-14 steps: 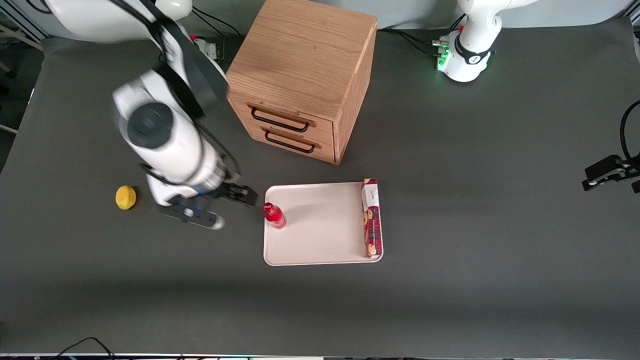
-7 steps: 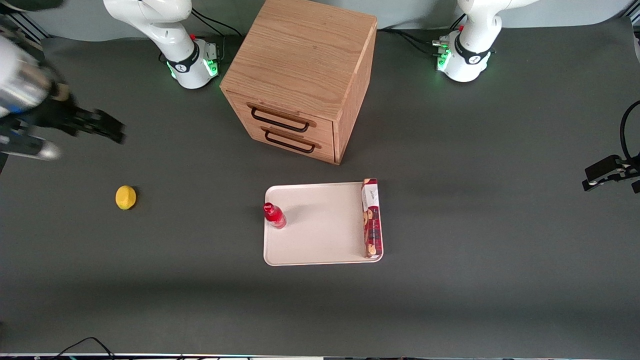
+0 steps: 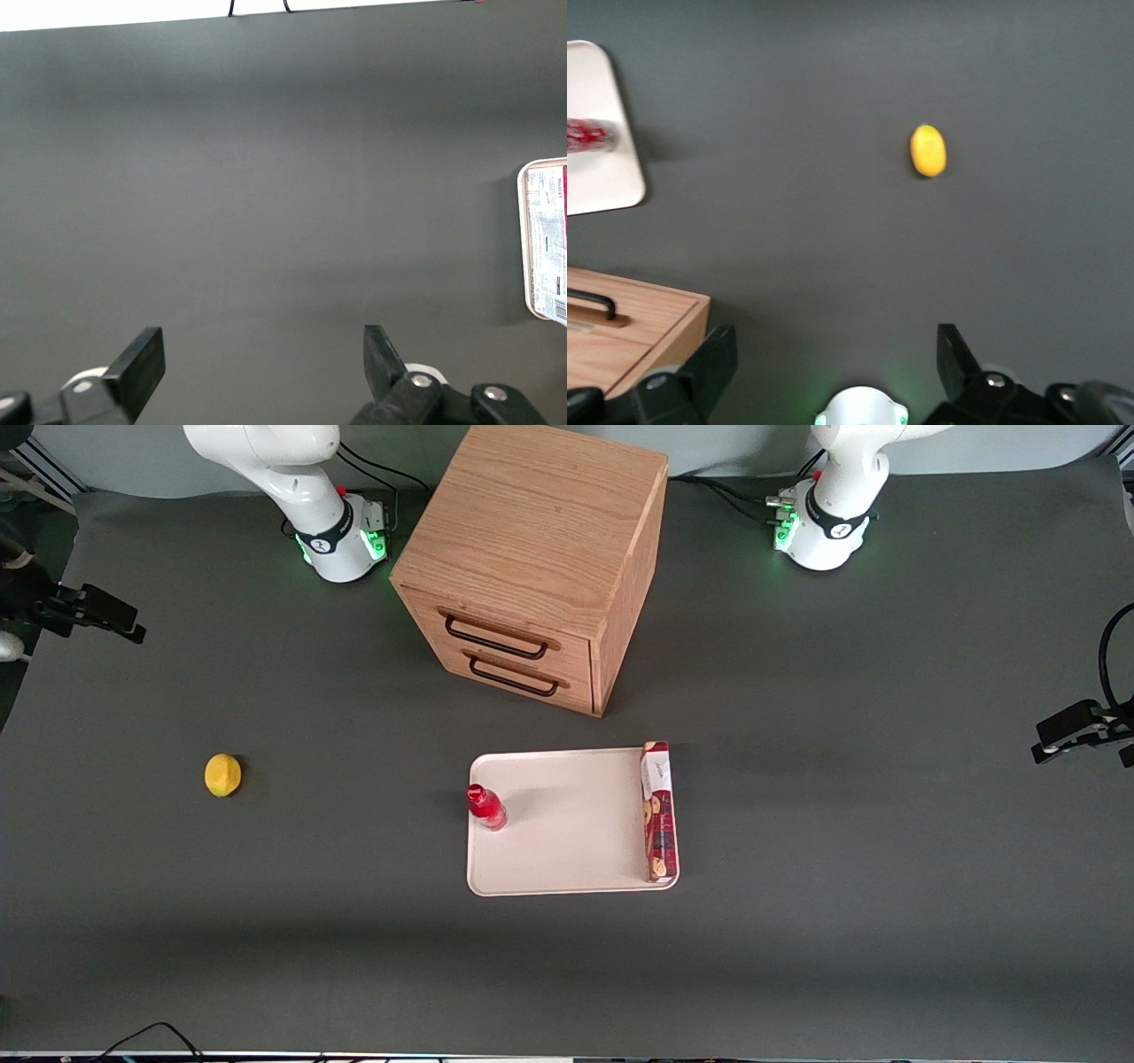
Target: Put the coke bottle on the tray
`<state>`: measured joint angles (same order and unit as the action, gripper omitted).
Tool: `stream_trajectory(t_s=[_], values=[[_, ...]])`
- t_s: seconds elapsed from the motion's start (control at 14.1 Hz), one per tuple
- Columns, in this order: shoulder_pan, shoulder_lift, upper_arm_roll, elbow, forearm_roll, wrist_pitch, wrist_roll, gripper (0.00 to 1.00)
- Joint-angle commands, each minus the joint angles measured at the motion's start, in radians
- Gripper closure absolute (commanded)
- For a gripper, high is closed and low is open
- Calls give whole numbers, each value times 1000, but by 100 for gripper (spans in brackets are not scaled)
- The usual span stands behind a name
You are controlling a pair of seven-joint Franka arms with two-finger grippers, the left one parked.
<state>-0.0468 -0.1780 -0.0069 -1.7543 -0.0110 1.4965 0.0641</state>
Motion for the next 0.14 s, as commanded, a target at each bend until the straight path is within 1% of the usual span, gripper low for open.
stream_trajectory(t_s=[0.0, 0.07], values=[[30, 27, -4, 51, 43, 16, 26, 0], [30, 43, -2, 70, 43, 1, 29, 0]])
